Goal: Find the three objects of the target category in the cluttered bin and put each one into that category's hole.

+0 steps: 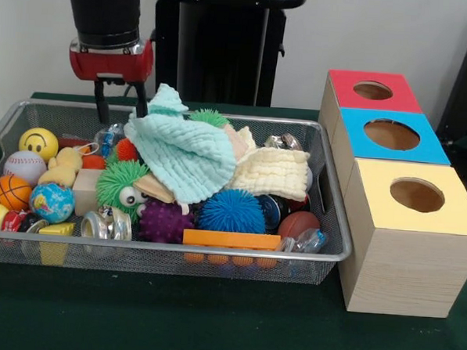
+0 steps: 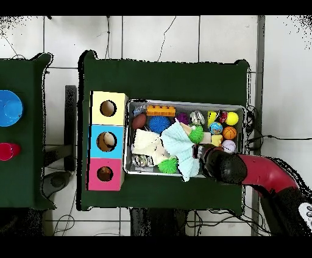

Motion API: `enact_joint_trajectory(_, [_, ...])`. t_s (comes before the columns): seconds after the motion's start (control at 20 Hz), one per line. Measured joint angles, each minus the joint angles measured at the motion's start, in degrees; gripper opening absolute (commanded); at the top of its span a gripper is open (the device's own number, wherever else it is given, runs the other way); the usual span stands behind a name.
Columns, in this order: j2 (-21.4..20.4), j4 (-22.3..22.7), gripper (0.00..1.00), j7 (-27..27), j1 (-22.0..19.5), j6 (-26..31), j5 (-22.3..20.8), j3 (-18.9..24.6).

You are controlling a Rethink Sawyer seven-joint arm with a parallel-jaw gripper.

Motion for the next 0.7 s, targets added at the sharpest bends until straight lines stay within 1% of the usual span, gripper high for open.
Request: enact_joint_trajectory(0.7, [3.02, -0.02, 1.0, 0.0, -1.09, 0.0, -3.45, 0.53])
